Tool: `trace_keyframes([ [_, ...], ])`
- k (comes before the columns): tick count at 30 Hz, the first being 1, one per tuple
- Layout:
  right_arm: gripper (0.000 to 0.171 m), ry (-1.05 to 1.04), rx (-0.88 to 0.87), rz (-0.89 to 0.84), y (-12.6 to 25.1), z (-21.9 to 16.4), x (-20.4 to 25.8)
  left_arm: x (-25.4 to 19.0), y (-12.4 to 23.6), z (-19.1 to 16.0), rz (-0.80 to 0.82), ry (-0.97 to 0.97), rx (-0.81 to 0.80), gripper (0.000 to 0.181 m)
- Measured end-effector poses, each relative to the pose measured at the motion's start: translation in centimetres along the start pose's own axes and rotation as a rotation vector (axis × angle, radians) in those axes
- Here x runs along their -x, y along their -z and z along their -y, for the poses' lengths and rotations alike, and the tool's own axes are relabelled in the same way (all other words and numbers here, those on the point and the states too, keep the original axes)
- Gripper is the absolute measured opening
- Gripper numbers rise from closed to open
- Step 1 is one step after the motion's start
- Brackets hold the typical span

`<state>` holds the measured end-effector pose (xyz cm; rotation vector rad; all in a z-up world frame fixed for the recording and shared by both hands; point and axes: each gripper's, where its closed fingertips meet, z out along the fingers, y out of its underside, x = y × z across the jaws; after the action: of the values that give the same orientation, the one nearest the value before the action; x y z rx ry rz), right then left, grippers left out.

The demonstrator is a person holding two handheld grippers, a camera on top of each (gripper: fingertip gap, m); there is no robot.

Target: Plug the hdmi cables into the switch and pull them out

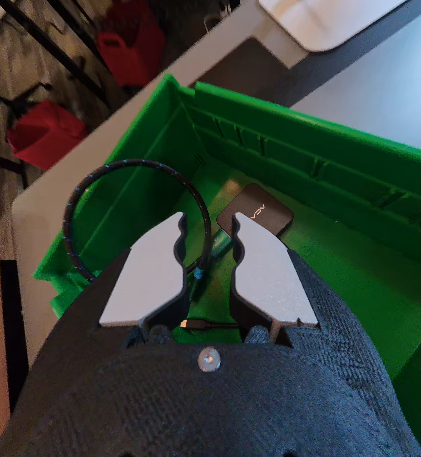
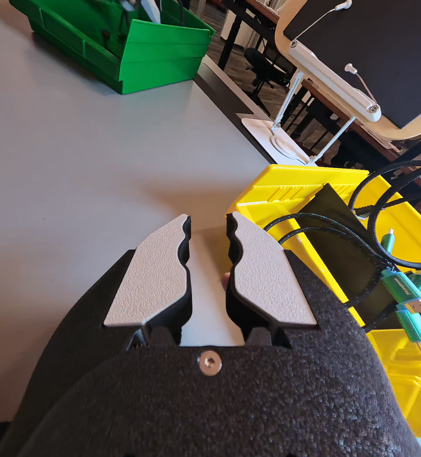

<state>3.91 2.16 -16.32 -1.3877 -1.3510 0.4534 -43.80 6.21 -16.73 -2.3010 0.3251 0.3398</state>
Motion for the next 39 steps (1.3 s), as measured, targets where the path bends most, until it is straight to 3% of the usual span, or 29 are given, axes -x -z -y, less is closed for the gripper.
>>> trace_keyframes([
  [9,0.023,-0.012,-0.013,0.014,0.5,-0.1,0.1,-0.3,-4.8,-3.1,-0.081,0.104,0.224,0.044],
  [16,0.020,0.007,0.001,0.037,0.2,-0.4,0.8,0.5,-4.7,-2.1,-0.076,0.120,0.167,0.012],
  [21,0.020,-0.003,-0.020,0.067,-0.2,0.1,1.5,1.3,0.1,2.9,-0.010,-0.012,0.013,0.007],
  [27,0.028,-0.135,-0.126,0.158,-0.9,4.0,2.7,0.6,9.7,10.9,0.092,-0.141,-0.297,0.007],
  [33,0.038,-0.164,-0.252,0.095,-2.3,13.0,0.2,-8.3,16.8,17.3,0.036,-0.262,-0.581,0.008],
  [35,0.045,-0.247,-0.304,0.111,-3.0,15.9,-0.6,-12.2,18.0,18.8,-0.009,-0.278,-0.664,0.008],
  [39,0.061,-0.423,-0.312,0.161,-6.2,18.1,-2.6,-18.4,18.8,21.6,-0.095,-0.266,-0.804,0.007],
])
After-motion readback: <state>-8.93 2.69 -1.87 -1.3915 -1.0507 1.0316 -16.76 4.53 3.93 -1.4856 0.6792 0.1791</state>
